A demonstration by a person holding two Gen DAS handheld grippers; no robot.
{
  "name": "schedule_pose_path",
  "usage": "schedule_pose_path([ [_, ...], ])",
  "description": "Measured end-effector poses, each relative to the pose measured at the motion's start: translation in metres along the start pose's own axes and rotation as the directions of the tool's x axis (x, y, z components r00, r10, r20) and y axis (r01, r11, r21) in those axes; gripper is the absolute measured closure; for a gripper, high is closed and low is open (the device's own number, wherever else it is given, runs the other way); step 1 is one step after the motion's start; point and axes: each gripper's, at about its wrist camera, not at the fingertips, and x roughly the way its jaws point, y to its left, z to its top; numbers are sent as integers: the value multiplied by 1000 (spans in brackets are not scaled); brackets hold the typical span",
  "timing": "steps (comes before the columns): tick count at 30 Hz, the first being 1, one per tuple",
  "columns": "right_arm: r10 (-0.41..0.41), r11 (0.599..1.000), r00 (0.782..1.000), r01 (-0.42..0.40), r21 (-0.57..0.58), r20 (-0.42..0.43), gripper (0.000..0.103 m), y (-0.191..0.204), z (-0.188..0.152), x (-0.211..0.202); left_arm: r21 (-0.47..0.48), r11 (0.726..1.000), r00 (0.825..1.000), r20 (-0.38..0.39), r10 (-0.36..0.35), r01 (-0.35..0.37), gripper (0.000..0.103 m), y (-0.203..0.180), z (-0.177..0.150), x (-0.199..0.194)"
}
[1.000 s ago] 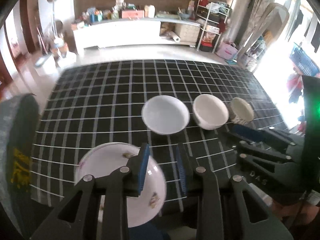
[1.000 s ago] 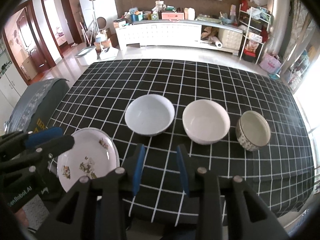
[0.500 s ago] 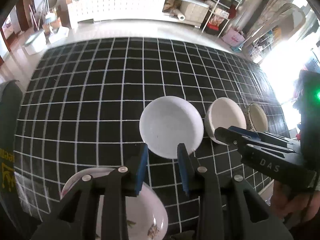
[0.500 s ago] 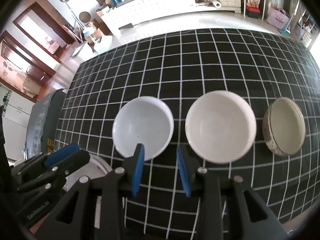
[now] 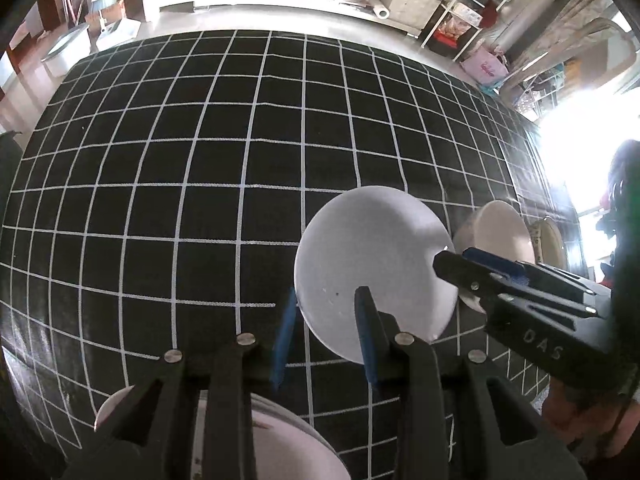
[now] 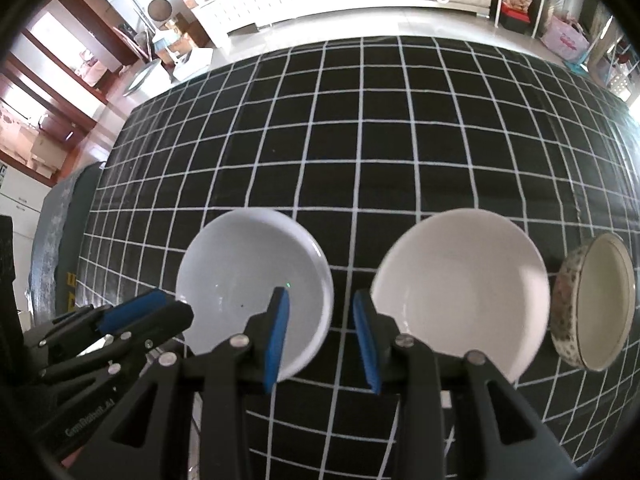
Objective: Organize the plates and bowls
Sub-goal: 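Reach both grippers to the plain white bowl and grip its rim, then lift the white bowl and carry it over the plate stack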
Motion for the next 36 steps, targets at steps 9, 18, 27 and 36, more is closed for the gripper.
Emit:
schedule_pose_path([
  [9, -69, 995, 997, 70, -77, 23, 86, 5, -1, 8, -1, 1000, 999, 20, 25, -25, 91, 4, -2, 3],
  [18, -82, 994, 996, 83, -66, 18, 93, -4, -9, 10, 17, 998, 998, 15, 65, -66, 96, 1, -5, 4],
  [27, -77, 994, 997, 78, -73, 14, 93, -19, -47, -10, 44, 996, 997, -1, 76, -76, 96, -14, -32, 0],
  [36, -78, 995, 997, 78, -57, 8, 93, -40, -95, -34, 81, 995, 998, -16, 67, -65, 96, -35, -75, -6],
])
